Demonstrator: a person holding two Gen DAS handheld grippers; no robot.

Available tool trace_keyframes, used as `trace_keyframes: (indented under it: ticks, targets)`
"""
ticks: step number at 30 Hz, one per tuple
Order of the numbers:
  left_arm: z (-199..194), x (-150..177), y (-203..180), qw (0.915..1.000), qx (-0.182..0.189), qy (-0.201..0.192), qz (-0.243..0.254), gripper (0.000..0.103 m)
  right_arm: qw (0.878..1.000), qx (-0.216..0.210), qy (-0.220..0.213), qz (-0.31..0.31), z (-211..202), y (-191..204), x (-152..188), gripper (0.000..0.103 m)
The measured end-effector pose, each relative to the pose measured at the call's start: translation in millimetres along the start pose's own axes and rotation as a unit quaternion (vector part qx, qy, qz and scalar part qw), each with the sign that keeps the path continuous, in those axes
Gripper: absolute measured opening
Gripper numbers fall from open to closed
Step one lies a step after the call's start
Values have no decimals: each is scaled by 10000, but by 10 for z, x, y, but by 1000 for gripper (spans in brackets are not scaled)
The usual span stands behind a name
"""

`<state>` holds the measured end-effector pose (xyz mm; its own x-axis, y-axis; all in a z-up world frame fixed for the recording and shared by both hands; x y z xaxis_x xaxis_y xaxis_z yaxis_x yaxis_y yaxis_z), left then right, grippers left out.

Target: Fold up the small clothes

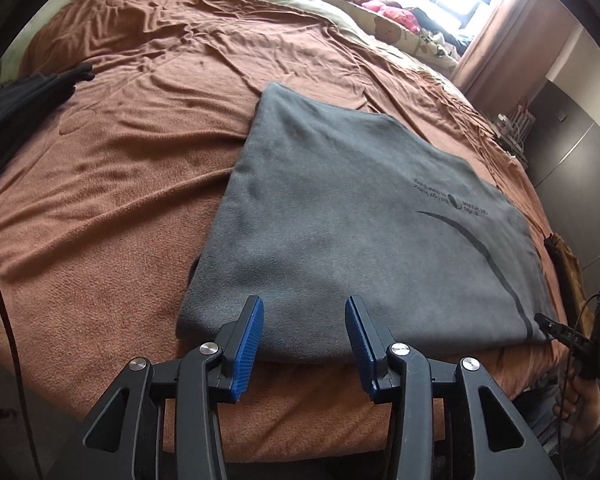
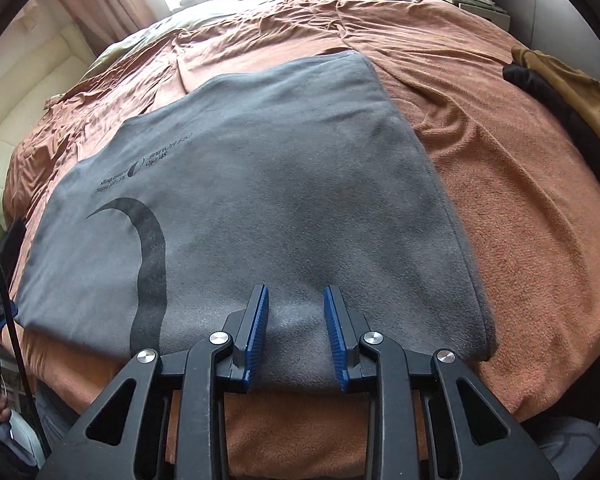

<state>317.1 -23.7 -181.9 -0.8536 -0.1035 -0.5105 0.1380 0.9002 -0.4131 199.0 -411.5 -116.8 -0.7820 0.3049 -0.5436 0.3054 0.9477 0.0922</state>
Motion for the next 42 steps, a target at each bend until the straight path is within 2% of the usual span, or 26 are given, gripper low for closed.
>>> trace_keyframes:
  ticks: [4,8,12,18,23,26,33,38,42]
  targets:
    - [39,77,187,9996,-185,94,-165,45,9999,79,44,114,-86,-127,127,25]
    - [46,143,301,9994,-200,115,-241,42,9990,437,91,11,-171,-153,200,25]
    - [37,169,397,9993,-199,124,-297,30,9982,569,168,126,-291,-107,181,25]
    - [-29,200,425,9993,-139,112,-339,29,9997,25,-109,-237,-498,423,55,25]
    - [-90,186,396,9992,-103,108,-374,29,9966,-472,-20,-674,-405,991,76,25]
    - [-166,144,354,9994,-116,31,-324,29,9939,-599,34,-926,-333,1229,157,25]
    - [-244,0,111,9998,79,-123,-155,29,9912,-653,281,-1119,-145,1277,354,25]
    - [-90,-69,-159,9998,218,-31,38,29,9902,-1013,451,-848,-146,1137,215,25]
    - [64,-84,-408,9992,333,72,218,29,9923,-971,321,-705,-247,964,198,25]
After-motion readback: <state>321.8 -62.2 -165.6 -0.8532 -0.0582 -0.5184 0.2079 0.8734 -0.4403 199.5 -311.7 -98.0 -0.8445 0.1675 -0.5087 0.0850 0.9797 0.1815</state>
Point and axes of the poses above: each gripper's, at about its wrist camera, not at the fingertips, and z roughly the way its jaws point, y to its left, x to its underside, the point moved 4 cm from there along z, roughly the way its jaws point, and after that the axes turned 7 degrees about x, right-handed, at the moved point
